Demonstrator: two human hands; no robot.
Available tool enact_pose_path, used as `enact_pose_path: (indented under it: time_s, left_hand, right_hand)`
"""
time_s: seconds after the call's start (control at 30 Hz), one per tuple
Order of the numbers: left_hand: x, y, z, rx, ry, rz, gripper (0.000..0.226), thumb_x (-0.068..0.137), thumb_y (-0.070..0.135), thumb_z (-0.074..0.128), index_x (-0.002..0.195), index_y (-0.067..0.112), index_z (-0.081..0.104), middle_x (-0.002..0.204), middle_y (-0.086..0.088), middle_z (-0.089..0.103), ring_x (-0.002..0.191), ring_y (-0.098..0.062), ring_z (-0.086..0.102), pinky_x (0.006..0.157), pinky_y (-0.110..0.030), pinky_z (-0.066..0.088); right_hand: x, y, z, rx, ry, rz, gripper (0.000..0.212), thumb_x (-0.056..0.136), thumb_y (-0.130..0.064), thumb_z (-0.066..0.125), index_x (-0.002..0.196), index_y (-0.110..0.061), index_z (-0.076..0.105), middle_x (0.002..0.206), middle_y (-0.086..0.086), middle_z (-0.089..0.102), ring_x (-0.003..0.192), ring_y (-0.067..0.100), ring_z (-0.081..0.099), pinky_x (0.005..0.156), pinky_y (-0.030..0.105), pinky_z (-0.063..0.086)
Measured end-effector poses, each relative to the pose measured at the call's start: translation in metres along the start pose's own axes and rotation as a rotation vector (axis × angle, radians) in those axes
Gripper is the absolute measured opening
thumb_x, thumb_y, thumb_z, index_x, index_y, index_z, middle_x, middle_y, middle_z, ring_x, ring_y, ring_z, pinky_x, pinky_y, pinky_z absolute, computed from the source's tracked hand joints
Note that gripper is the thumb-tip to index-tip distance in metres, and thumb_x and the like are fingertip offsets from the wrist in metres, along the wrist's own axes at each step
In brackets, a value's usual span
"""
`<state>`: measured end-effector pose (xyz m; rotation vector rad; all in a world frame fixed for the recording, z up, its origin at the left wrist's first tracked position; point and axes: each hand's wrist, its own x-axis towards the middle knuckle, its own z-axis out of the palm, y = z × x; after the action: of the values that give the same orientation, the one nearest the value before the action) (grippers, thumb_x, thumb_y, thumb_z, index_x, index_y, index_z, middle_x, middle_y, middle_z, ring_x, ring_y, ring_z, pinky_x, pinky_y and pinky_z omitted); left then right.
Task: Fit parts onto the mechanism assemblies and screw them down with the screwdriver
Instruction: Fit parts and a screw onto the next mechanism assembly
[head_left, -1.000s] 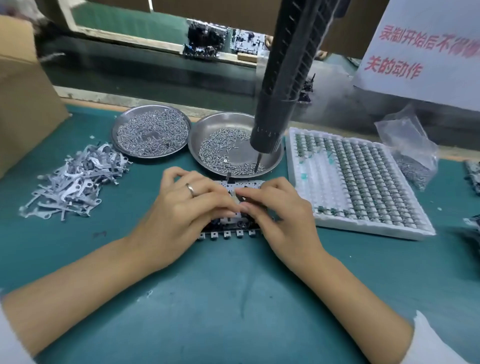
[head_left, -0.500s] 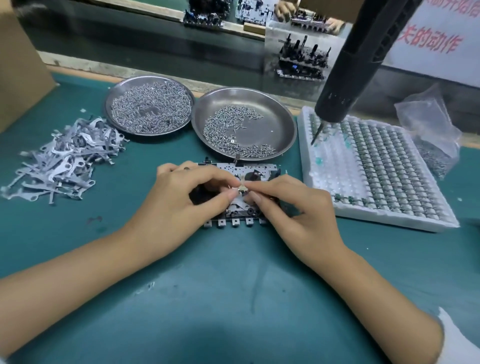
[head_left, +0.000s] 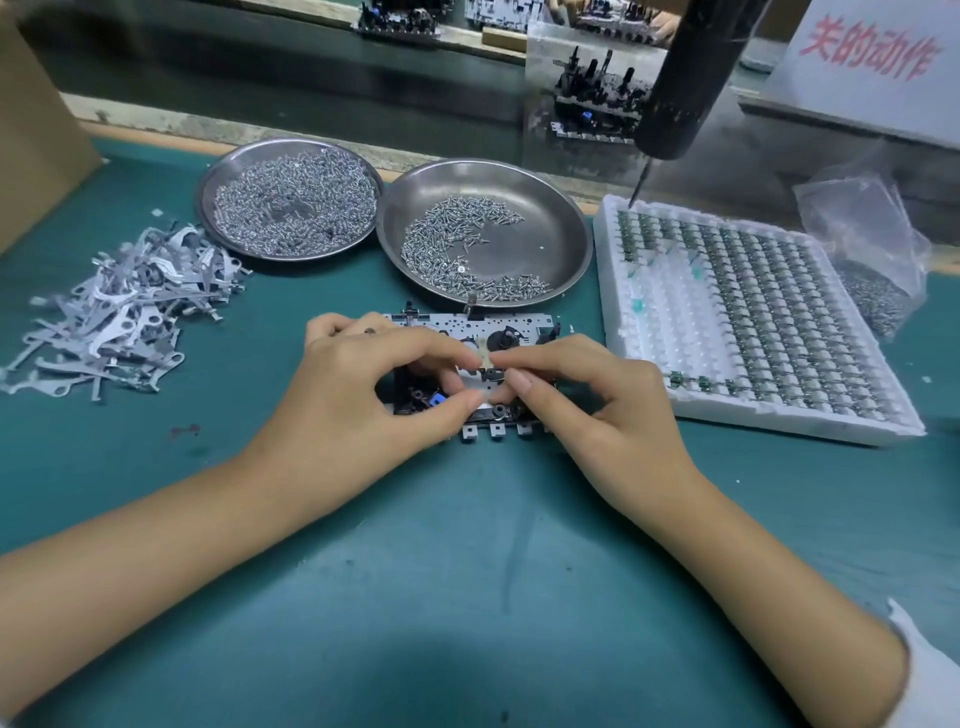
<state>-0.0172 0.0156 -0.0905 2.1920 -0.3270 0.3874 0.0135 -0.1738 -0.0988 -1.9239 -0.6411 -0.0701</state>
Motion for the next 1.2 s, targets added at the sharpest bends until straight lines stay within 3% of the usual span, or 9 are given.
enact_pose_path:
  time_s: [0.17,0.3,0.4,0.47,0.6,0.67,0.8,0.97,1.2]
  left_hand:
    - [-0.001,-0.001,0.000,-0.012,-0.009,0.002,0.020,0.073,0.037,0.069,0.091,0.044,0.063,0.076,0.024,0.068,0.088,-0.002,0.057,0.089,-0.024,0.028]
    - [0.001,-0.001,-0.002,0.010,0.023,0.034,0.014,0.080,0.035,0.065,0.093,0.042,0.065,0.076,0.025,0.063,0.086,0.008,0.053,0.089,-0.022,0.027]
    - [0.016,-0.011,-0.016,0.178,0.191,0.105,0.016,0.089,0.025,0.061,0.100,0.020,0.072,0.086,0.015,0.065,0.085,-0.006,0.057,0.091,-0.037,0.035]
    - [0.036,-0.028,-0.033,0.320,0.310,0.033,0.022,0.093,0.020,0.056,0.109,0.012,0.069,0.095,0.003,0.066,0.092,-0.022,0.059,0.090,-0.043,0.042]
    - [0.072,-0.064,-0.057,0.620,0.143,-0.298,0.037,0.094,0.022,0.057,0.130,0.013,0.057,0.122,-0.020,0.059,0.112,-0.041,0.050,0.095,-0.043,0.040]
    - [0.081,-0.069,-0.060,0.635,0.074,-0.365,0.028,0.092,0.022,0.060,0.119,0.013,0.066,0.115,-0.018,0.064,0.110,-0.039,0.053,0.090,-0.040,0.042]
    - [0.085,-0.067,-0.061,0.635,0.172,-0.365,0.013,0.089,0.021,0.066,0.095,0.016,0.075,0.095,-0.013,0.072,0.097,-0.035,0.061,0.084,-0.038,0.045]
    - [0.077,-0.065,-0.058,0.668,0.290,-0.252,0.013,0.091,0.025,0.062,0.094,0.019,0.074,0.097,-0.009,0.070,0.095,-0.032,0.060,0.085,-0.039,0.035]
    - [0.071,-0.056,-0.052,0.523,0.330,-0.260,0.005,0.085,0.021,0.061,0.086,0.019,0.064,0.077,0.007,0.058,0.086,-0.026,0.061,0.086,-0.038,0.044]
  right_hand:
    - [0.000,0.000,0.001,0.085,0.036,0.054,0.019,0.088,-0.017,0.060,0.103,-0.024,0.070,0.086,-0.006,0.072,0.092,0.015,0.066,0.086,0.031,0.051]
    - [0.000,-0.001,0.002,0.079,0.075,0.033,0.019,0.088,-0.015,0.060,0.104,-0.019,0.070,0.090,-0.003,0.072,0.091,0.012,0.067,0.083,0.027,0.052]
    - [0.000,0.000,0.002,0.054,0.103,-0.011,0.019,0.088,-0.013,0.060,0.103,-0.020,0.070,0.090,-0.007,0.072,0.089,0.007,0.066,0.081,0.020,0.049]
    - [0.000,0.001,0.002,0.035,0.111,-0.045,0.020,0.089,-0.012,0.059,0.104,-0.018,0.070,0.090,-0.007,0.071,0.088,0.007,0.065,0.080,0.018,0.048]
    - [-0.001,0.001,0.004,0.004,0.106,-0.102,0.021,0.089,-0.011,0.059,0.106,-0.017,0.070,0.088,-0.001,0.071,0.086,0.011,0.065,0.077,0.027,0.051]
    - [-0.001,0.001,0.004,-0.006,0.102,-0.113,0.021,0.089,-0.011,0.059,0.105,-0.019,0.069,0.088,-0.001,0.071,0.086,0.013,0.065,0.076,0.030,0.051]
    - [-0.001,0.002,0.004,0.005,0.105,-0.113,0.023,0.088,-0.011,0.059,0.105,-0.023,0.069,0.088,-0.003,0.071,0.085,0.011,0.065,0.074,0.030,0.052]
    - [0.000,0.003,0.005,-0.016,0.102,-0.133,0.023,0.088,-0.011,0.059,0.105,-0.024,0.069,0.086,-0.005,0.070,0.084,0.012,0.065,0.074,0.029,0.051]
    - [-0.001,0.005,0.004,-0.098,0.124,-0.223,0.023,0.088,-0.008,0.059,0.105,-0.018,0.070,0.084,-0.005,0.069,0.082,0.015,0.064,0.071,0.031,0.050]
